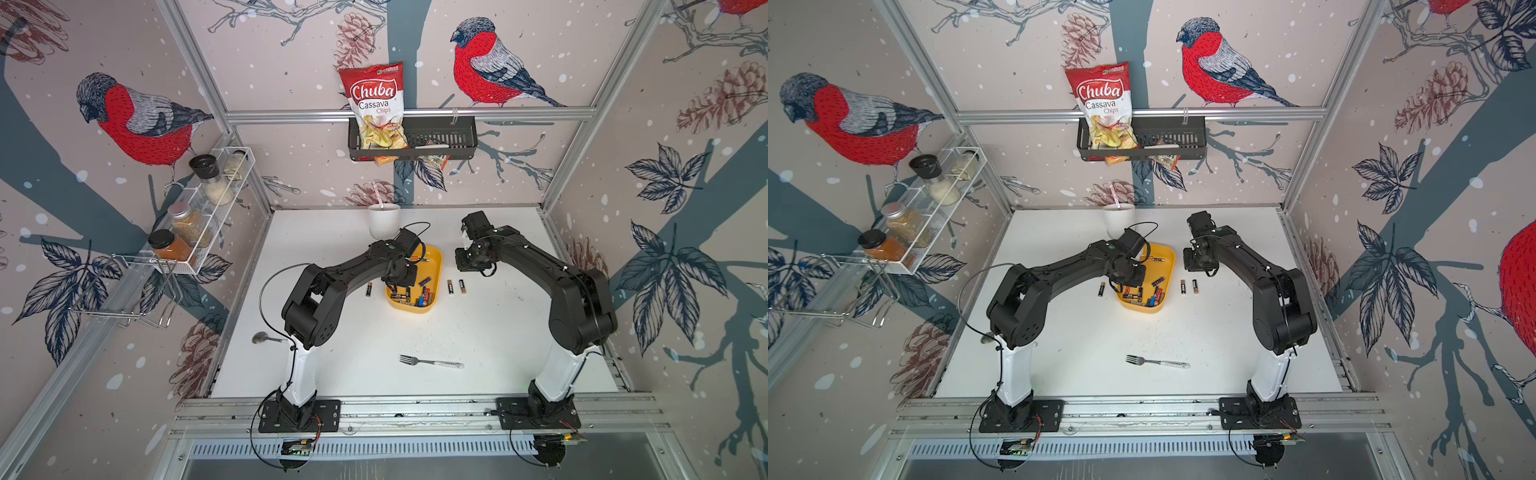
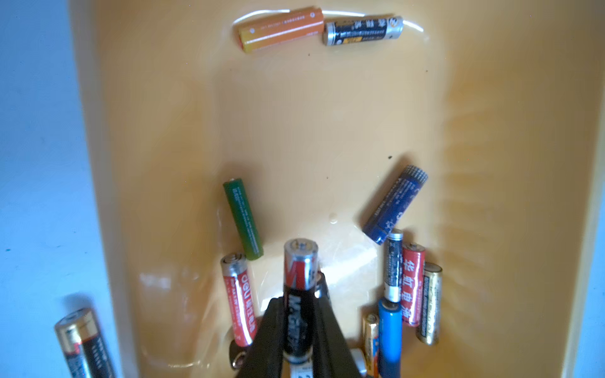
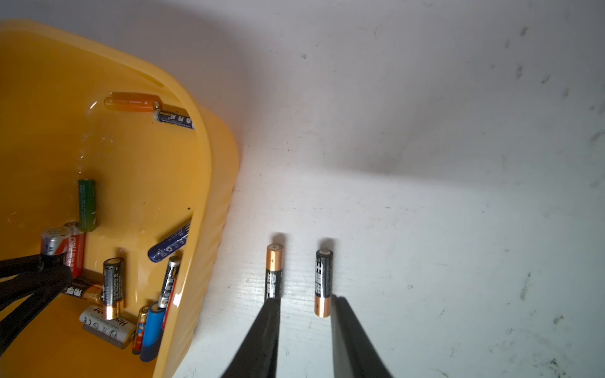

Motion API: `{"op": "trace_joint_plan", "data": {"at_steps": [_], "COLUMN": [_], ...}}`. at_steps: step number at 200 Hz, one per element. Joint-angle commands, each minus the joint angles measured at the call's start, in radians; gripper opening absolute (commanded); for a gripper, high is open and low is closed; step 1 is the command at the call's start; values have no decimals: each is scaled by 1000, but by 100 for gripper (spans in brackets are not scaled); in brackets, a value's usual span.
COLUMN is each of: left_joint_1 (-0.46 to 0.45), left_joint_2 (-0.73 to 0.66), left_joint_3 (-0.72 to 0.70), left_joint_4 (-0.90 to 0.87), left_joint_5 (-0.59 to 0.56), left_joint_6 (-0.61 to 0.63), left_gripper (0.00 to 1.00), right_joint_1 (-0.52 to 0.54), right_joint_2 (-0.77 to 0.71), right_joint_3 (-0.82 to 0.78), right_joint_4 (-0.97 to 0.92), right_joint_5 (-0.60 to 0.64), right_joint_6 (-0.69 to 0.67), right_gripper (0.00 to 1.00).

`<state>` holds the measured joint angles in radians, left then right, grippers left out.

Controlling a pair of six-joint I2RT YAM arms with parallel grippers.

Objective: Take the batteries out of the storage box
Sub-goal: Pick up the battery from the storage box.

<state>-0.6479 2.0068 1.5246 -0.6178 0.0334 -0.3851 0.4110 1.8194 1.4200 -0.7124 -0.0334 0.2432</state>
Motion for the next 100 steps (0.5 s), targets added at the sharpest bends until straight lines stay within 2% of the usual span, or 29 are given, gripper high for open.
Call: {"op": "trace_joint_plan", "data": {"at_steps": [1,67,100], "left_joint_1": [12,85,141], "left_joint_2": [-29,-150,-214], "left_joint_3": [1,-18,-70], "left_joint_4": [-11,-42,-50], "left_joint_5": [14,20,14], "left_joint_6": [-4,13,30], "left_gripper": [12,12,12], "right_joint_1": [4,21,31], "right_joint_2": [3,42,62], "right_joint_3": [15,75,108], "right_joint_4": [-15,-25,-34], "right_joint_5": [-2,-10,-11], "right_joint_6": [14,13,14], "right_gripper": [33,33,33]}}
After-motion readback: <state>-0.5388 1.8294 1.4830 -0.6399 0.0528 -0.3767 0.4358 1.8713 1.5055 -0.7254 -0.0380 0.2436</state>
